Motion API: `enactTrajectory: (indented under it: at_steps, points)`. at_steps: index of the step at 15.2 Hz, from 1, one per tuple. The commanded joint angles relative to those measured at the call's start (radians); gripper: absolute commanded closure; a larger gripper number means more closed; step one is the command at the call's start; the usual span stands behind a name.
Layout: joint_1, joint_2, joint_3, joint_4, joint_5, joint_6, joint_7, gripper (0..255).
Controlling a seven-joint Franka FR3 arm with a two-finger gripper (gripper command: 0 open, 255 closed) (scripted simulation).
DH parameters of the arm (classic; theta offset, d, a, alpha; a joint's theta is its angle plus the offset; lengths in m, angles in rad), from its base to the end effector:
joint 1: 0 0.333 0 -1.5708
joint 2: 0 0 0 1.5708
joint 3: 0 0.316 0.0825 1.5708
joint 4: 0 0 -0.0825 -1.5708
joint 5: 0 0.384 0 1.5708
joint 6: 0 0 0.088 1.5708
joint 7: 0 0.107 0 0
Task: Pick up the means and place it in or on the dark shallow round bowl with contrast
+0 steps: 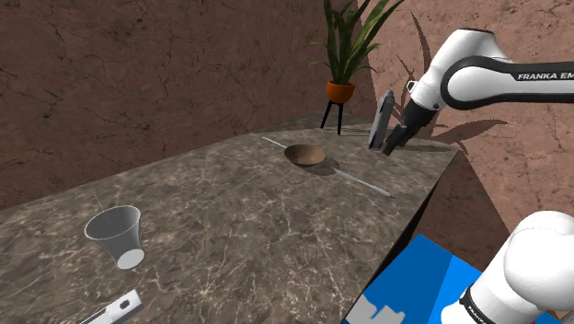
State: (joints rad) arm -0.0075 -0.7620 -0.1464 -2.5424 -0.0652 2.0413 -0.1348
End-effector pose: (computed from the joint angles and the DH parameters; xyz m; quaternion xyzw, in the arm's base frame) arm 0.3430 -0.0635 0.5355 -0.9915 -0.0149 -0.1292 0.0033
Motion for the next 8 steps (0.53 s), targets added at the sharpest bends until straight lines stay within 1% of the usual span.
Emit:
enactTrajectory:
  at_steps: [1,5,8]
  points:
    - [0.0,0.043,-0.034,-0.035,-0.007,0.091,-0.038,0]
    - [0.012,0.145,-0.096,-0.085,-0.006,0.263,-0.107,0]
    - [0.033,0.243,-0.148,-0.103,0.01,0.394,-0.168,0]
